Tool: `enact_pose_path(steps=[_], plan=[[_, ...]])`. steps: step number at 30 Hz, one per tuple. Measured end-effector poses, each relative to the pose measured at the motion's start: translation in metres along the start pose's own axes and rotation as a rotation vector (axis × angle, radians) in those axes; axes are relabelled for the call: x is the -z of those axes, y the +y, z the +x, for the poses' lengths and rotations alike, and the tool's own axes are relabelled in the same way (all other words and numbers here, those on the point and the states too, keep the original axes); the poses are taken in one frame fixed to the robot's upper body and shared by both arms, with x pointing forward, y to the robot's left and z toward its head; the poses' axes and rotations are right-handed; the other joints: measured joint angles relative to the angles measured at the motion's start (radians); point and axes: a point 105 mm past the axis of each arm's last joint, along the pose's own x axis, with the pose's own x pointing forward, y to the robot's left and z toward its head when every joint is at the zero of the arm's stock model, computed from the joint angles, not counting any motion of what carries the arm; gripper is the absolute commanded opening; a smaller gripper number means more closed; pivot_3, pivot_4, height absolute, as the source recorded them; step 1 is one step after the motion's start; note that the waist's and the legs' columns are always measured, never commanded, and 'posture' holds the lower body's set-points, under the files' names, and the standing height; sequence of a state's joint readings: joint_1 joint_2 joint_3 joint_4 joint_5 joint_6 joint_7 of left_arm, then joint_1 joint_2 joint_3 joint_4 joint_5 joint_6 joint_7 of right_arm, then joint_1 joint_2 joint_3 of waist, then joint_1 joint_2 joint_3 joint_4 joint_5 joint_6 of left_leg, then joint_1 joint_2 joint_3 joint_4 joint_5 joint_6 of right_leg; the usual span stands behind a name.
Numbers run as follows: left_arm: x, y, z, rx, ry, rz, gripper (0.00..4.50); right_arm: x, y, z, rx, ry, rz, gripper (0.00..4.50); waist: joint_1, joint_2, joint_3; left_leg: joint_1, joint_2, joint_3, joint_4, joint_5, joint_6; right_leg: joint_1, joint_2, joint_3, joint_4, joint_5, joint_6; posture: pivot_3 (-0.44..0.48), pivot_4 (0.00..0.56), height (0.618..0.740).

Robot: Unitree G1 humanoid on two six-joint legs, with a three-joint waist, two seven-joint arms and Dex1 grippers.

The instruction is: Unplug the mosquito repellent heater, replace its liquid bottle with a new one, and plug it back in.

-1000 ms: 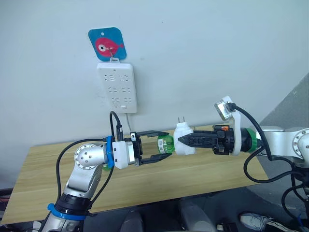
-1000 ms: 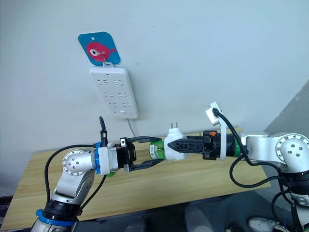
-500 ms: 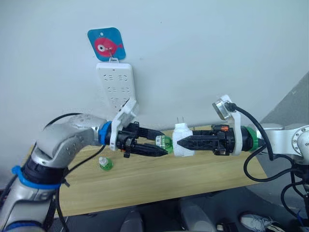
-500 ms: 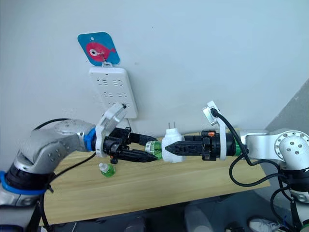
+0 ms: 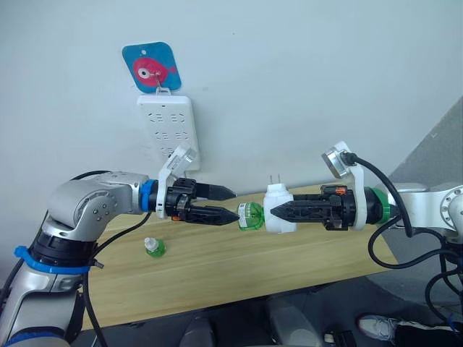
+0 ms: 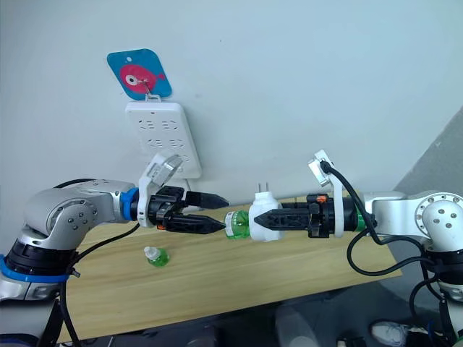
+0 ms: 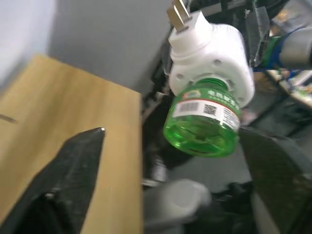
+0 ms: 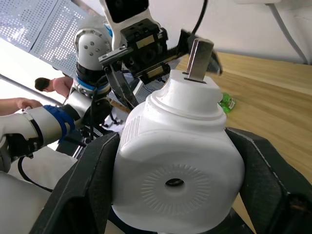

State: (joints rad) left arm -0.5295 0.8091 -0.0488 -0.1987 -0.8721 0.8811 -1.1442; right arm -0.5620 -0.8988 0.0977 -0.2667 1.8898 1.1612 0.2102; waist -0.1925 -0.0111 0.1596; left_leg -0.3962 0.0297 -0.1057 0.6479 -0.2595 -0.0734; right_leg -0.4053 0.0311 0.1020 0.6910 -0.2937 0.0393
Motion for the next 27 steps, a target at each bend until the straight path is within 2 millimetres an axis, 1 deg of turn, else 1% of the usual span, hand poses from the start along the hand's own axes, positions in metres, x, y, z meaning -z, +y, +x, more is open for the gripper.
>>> enact_pose_path(steps=[2, 4, 11, 13, 14, 15, 16, 18, 19, 20, 22, 25, 27], plan=[[0.000, 0.002, -0.004, -0.048, -0.041, 0.036, 4.50, 0.000, -0.001, -0.001, -0.003, -0.009, 0.021, 3.07, 0.001, 0.000, 0.000, 0.000, 0.000, 0.000, 0.000, 0.000, 0.000, 0.000, 0.000, 0.000, 0.000, 0.000, 0.000, -0.208, 0.119, 0.736], [0.002, 0.005, -0.007, -0.092, -0.063, 0.027, 4.50, -0.001, -0.001, -0.001, -0.003, -0.015, 0.025, 3.07, 0.001, 0.000, 0.000, 0.000, 0.000, 0.000, 0.000, 0.000, 0.000, 0.000, 0.000, 0.000, 0.000, 0.000, 0.000, -0.208, 0.119, 0.736], [-0.001, 0.005, -0.008, -0.115, -0.072, 0.040, 4.50, -0.001, 0.001, -0.001, -0.015, -0.018, 0.034, 3.07, 0.001, 0.000, 0.000, 0.000, 0.000, 0.000, 0.000, 0.000, 0.000, 0.000, 0.000, 0.000, 0.000, 0.000, 0.000, -0.208, 0.119, 0.736], [0.000, 0.005, -0.008, -0.118, -0.074, 0.052, 4.50, -0.001, 0.001, -0.001, -0.013, -0.018, 0.034, 3.07, 0.001, 0.000, 0.000, 0.000, 0.000, 0.000, 0.000, 0.000, 0.000, 0.000, 0.000, 0.000, 0.000, 0.000, 0.000, -0.205, 0.111, 0.736], [0.004, 0.006, -0.011, -0.148, -0.087, 0.133, 4.50, -0.002, 0.000, -0.001, -0.013, -0.023, 0.038, 3.07, 0.000, 0.001, -0.001, 0.000, 0.000, 0.000, -0.001, 0.000, 0.000, 0.000, 0.000, 0.000, -0.001, 0.000, 0.000, -0.205, 0.111, 0.736], [0.011, 0.003, -0.014, -0.179, -0.119, 0.266, 4.50, -0.003, -0.002, -0.002, -0.007, -0.038, 0.052, 3.07, -0.005, 0.005, -0.003, 0.002, 0.000, 0.004, -0.002, 0.000, 0.000, 0.000, -0.001, 0.003, -0.002, 0.002, -0.004, -0.205, 0.111, 0.736], [0.023, -0.002, -0.013, -0.183, -0.135, 0.371, 4.50, -0.006, -0.008, -0.005, 0.011, -0.066, 0.073, 3.07, -0.006, 0.005, -0.004, 0.004, 0.000, 0.009, -0.003, 0.000, 0.000, 0.001, -0.001, 0.006, -0.001, 0.003, -0.005, -0.206, 0.111, 0.736], [0.047, -0.013, -0.010, -0.164, -0.120, 0.512, 4.50, -0.009, -0.016, -0.008, 0.037, -0.095, 0.100, 3.07, -0.002, 0.004, -0.003, 0.002, 0.001, 0.008, -0.002, 0.000, 0.000, -0.001, -0.001, 0.006, 0.000, 0.003, -0.005, -0.206, 0.111, 0.736], [0.050, -0.014, -0.011, -0.160, -0.104, 0.565, 4.50, -0.010, -0.017, -0.009, 0.039, -0.102, 0.104, 3.07, 0.001, 0.003, -0.003, 0.002, 0.001, 0.007, -0.002, 0.000, 0.000, -0.001, -0.001, 0.005, 0.001, 0.003, -0.005, -0.206, 0.111, 0.736], [0.048, -0.013, -0.013, -0.168, -0.099, 0.629, 4.50, -0.011, -0.016, -0.008, 0.036, -0.104, 0.104, 3.07, 0.011, 0.003, -0.003, 0.001, 0.001, 0.006, -0.001, 0.000, 0.000, -0.001, -0.001, 0.003, 0.001, 0.002, -0.004, -0.206, 0.111, 0.736], [0.041, -0.009, -0.019, -0.205, -0.113, 0.700, 4.50, -0.011, -0.016, -0.007, 0.031, -0.105, 0.105, 3.07, 0.023, 0.003, -0.003, 0.001, 0.000, 0.007, 0.001, 0.000, 0.001, 0.000, -0.001, 0.004, 0.001, 0.001, 0.000, -0.204, 0.111, 0.736], [0.031, -0.004, -0.020, -0.235, -0.154, 0.747, 4.50, -0.011, -0.016, -0.008, 0.033, -0.104, 0.104, 3.07, 0.027, 0.003, -0.003, 0.000, 0.000, 0.008, 0.005, 0.000, 0.001, 0.001, -0.001, 0.006, 0.000, 0.002, 0.003, -0.204, 0.111, 0.736], [0.030, -0.005, -0.018, -0.234, -0.170, 0.765, 4.50, -0.011, -0.016, -0.008, 0.039, -0.104, 0.104, 3.07, 0.024, 0.003, -0.003, 0.000, 0.000, 0.011, 0.006, 0.000, 0.001, 0.001, -0.001, 0.009, 0.000, 0.003, 0.004, -0.200, 0.109, 0.736]])
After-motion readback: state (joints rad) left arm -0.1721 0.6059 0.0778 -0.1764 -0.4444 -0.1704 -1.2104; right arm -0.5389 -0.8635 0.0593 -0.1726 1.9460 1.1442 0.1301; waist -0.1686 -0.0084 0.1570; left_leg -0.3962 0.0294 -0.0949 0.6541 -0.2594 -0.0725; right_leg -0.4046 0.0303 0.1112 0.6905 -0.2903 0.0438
